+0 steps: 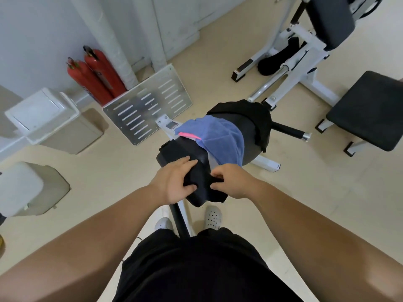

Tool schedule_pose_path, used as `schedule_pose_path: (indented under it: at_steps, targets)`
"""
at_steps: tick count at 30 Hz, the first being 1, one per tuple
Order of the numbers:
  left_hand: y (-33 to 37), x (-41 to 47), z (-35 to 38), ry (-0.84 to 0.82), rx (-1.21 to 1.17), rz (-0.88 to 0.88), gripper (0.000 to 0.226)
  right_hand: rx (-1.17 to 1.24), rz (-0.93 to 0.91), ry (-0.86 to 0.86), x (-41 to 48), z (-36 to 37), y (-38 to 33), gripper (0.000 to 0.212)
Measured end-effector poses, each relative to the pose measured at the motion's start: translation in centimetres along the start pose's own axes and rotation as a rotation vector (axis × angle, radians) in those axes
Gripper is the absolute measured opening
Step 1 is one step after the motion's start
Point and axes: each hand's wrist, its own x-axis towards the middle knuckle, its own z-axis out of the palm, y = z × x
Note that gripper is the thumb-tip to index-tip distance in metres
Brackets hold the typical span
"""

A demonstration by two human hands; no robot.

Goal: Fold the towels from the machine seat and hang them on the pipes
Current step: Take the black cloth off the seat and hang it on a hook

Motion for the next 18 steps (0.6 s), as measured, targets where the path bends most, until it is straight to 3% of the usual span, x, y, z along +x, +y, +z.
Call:
schedule_pose_path:
  at_steps: [3,4,9,11,15,18]
  targets:
    - [2.4,-0.1,-1.9,0.039,-0.066,0.224,0.048,-0.019,-0.086,0.042,-0.8,-2.0,-2.5,0.004]
    - [2.9,-0.2,-2.4,0.045,-0.058,0.249,0.038,-0.014,-0.094,0.066,-1.0,-2.5,-3.3,0.011]
    - [2.7,-0.1,-4.9,0.062,0.011,0.18,0.017,0.101,-0.079,0.283,-2.4,-4.1,-5.7,0.009]
    - [2.6,0.3,-5.7,0.085,0.015,0.196,0.014,0.216,-0.054,0.361,-2.9,-4.3,-5.9,0.007]
    - [3.0,1.5,-6.4,0.161,-0.009,0.184,0.017,0.531,0.066,0.509,-3.0,-5.0,-3.9,0.028]
    - [4.0,3.2,-6.1,0.202,-0.021,0.192,0.022,0.629,0.234,0.576,-1.9,-5.7,-0.2,0.037]
